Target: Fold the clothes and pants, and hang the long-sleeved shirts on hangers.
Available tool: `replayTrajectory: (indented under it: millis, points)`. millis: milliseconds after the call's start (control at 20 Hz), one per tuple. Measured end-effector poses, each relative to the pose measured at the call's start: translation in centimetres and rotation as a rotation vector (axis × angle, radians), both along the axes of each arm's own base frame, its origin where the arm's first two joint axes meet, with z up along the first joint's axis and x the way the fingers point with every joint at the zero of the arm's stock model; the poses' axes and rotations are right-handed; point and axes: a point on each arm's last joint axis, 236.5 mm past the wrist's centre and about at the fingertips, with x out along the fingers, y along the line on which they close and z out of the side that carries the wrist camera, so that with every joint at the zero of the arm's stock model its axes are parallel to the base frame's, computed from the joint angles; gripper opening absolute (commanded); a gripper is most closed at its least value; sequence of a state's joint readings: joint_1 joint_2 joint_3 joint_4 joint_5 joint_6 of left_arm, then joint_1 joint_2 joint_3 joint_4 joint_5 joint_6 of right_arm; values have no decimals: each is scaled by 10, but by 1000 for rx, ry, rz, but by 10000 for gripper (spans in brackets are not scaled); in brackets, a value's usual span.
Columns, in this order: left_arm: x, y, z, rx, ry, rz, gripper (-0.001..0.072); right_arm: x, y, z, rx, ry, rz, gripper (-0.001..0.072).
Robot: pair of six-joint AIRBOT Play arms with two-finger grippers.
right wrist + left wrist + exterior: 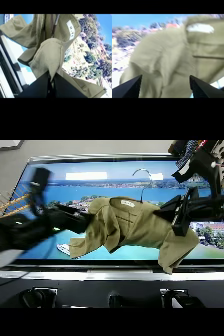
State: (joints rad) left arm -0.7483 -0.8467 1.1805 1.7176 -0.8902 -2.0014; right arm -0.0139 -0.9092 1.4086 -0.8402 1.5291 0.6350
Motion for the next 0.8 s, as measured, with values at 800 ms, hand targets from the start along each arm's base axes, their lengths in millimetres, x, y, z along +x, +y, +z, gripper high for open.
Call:
replayTrajectory:
  millis: [800]
  points:
    - [-7,-26,-68,328,-68,-608,711,-7,10,-22,-72,-65,280,24]
